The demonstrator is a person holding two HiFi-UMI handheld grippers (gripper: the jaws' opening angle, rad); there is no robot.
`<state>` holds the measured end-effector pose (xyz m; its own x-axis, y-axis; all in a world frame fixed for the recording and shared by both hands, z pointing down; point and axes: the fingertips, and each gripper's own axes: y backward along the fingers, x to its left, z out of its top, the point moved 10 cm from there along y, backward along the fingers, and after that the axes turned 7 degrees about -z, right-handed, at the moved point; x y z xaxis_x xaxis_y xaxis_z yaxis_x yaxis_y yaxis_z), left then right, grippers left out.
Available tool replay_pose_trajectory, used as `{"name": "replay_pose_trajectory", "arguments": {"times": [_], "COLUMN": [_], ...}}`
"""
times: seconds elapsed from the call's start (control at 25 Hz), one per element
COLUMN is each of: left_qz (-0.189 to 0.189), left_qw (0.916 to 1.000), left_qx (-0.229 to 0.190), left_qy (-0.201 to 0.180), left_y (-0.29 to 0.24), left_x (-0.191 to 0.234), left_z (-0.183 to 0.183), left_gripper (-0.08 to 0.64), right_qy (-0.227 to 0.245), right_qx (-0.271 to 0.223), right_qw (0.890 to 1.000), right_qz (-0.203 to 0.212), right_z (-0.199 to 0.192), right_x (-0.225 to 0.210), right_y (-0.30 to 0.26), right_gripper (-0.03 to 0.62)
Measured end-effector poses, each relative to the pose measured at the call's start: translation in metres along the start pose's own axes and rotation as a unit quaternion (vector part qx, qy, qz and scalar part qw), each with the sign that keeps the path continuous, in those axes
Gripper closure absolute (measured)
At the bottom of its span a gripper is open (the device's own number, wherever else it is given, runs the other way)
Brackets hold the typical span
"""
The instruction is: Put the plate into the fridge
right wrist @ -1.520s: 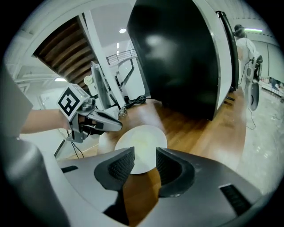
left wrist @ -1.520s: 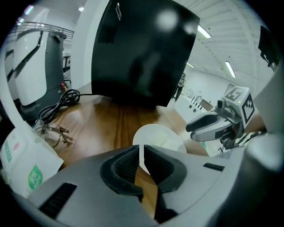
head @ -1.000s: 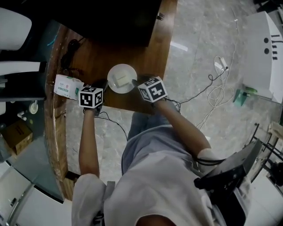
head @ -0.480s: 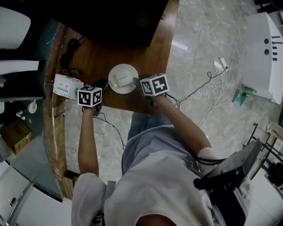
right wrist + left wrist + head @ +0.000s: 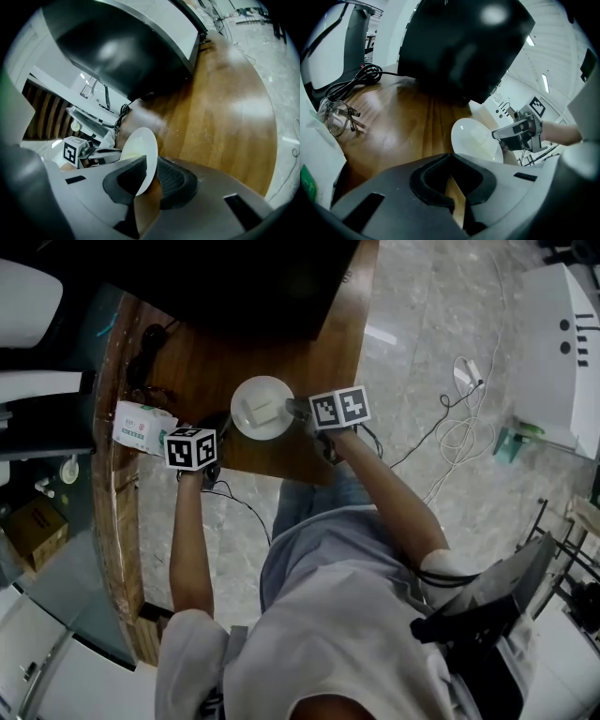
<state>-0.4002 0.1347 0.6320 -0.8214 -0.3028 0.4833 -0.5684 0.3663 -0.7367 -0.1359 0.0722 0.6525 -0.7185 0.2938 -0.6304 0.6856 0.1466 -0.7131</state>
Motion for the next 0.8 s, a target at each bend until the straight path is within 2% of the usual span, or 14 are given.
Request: {"name": "replay_pose_trajectory", "arguments": {"times": [0.28, 0.48, 0.64, 0.8], "left_qz": [0.014, 0.026, 0.031, 0.057], "left_qw": [0.9999, 0.9996, 0.9993, 0.9978], "left_qx": [-0.004, -0.002, -0.001, -0.01], "left_qy": [-0.007, -0.013, -0.019, -0.034], "left_y": [-0.002, -0.003, -0.003, -0.003], "left_x": [-0.006, -0.009, -0.009, -0.015], "left_z": [0.0, 0.0, 0.001, -0.002], "left_gripper": [0.54, 0.541, 0.541, 0.541], "right_qy": [-0.064, -0.099, -0.089, -0.085], "right_qx": [0.026, 0.047, 0.05, 0.039], "right_qw": [0.994, 0.984, 0.984, 0.985], "right_qz": [0.079, 0.14, 0.146, 0.145], "right_z": [0.006, 0.003, 0.004, 0.004], "right_x": [-0.015, -0.021, -0.02, -0.018], "right_y": [0.001, -0.003, -0.004, -0.001], "right_gripper": [0.535, 0.555, 0.558, 0.561]}}
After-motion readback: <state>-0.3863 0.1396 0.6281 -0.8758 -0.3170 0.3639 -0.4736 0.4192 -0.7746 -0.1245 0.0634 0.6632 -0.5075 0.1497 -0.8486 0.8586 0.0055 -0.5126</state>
